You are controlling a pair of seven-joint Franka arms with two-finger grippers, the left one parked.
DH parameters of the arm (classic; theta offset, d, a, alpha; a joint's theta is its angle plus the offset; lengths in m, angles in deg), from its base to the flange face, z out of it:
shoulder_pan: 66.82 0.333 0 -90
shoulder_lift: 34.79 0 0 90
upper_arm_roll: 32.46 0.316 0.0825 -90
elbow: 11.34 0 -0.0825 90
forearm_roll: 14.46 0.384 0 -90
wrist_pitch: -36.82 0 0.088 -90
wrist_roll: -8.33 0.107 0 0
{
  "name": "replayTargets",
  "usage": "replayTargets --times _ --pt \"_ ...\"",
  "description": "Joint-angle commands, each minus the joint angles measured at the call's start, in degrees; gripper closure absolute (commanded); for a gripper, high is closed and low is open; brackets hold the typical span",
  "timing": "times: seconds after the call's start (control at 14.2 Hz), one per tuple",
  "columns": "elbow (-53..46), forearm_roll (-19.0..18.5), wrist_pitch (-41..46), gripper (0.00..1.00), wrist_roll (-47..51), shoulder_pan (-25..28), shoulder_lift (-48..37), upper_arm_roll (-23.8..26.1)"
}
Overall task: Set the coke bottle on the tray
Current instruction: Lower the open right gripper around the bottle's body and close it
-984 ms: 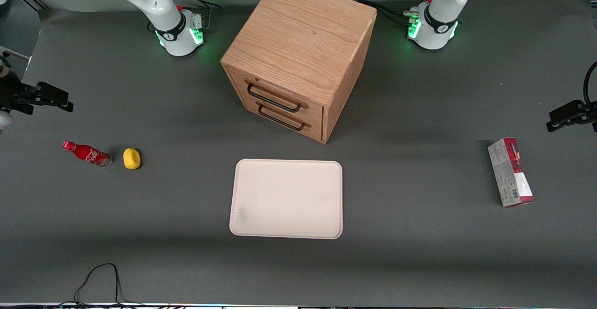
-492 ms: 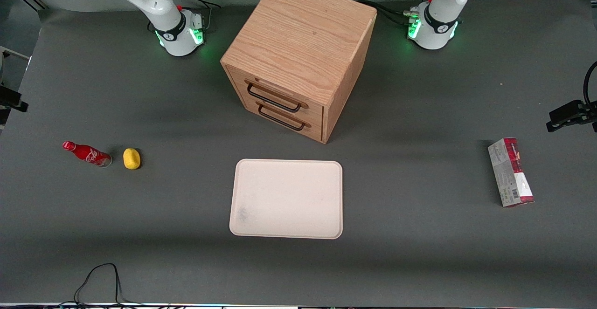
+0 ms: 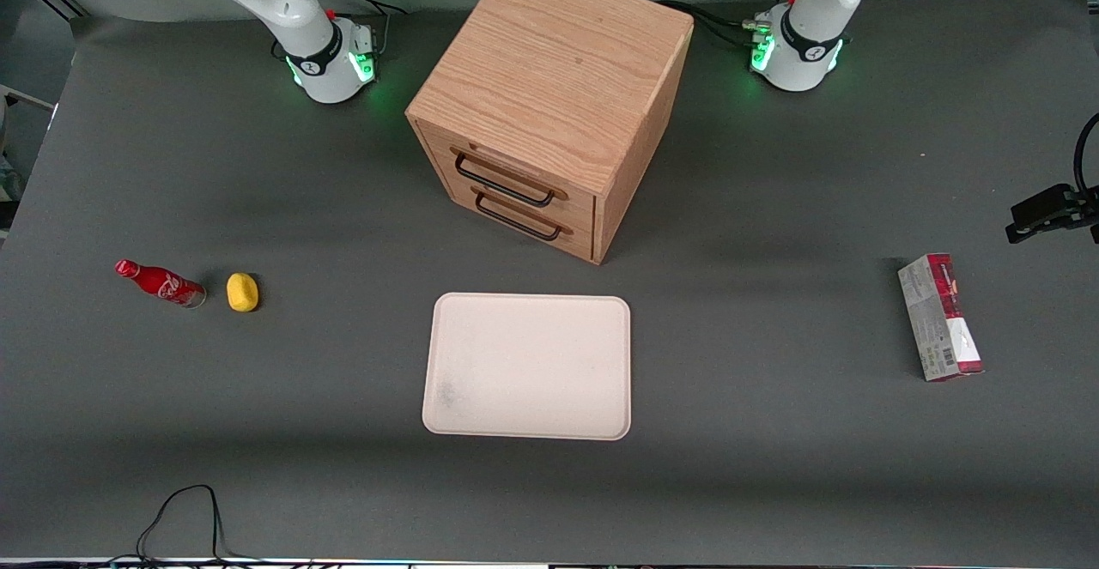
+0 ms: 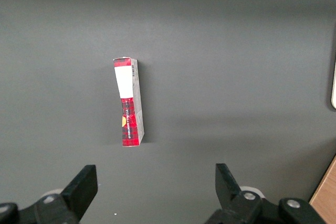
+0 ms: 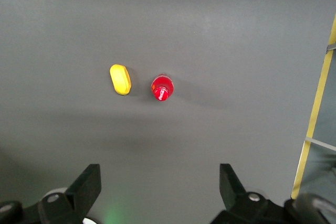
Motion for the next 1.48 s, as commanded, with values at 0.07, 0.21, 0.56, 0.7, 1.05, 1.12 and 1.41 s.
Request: replayTargets --times 0.07,0.21,0.56,0.7,1.05,1.12,1.41 --pt "6.78 1.62 -4.99 0.00 -1.48 0.81 -1.19 -0.72" --pt "11.52 1.98 -10.16 0.00 -1.48 0.90 -1.28 -0.72" --pt "21.90 2.06 -23.35 0.00 -1.39 0.90 -0.23 -0.72" --pt "24.19 3.37 -27.49 0.00 -1.39 0.90 1.78 -0.72" --pt "24.99 5.49 -33.21 0.00 -2.00 0.90 7.85 -0.63" --pt "25.26 6.97 -34.09 0.00 -2.10 0.90 8.99 -0.63" --pt "26.92 7.87 -37.34 0.00 -3.24 0.90 11.37 -0.63"
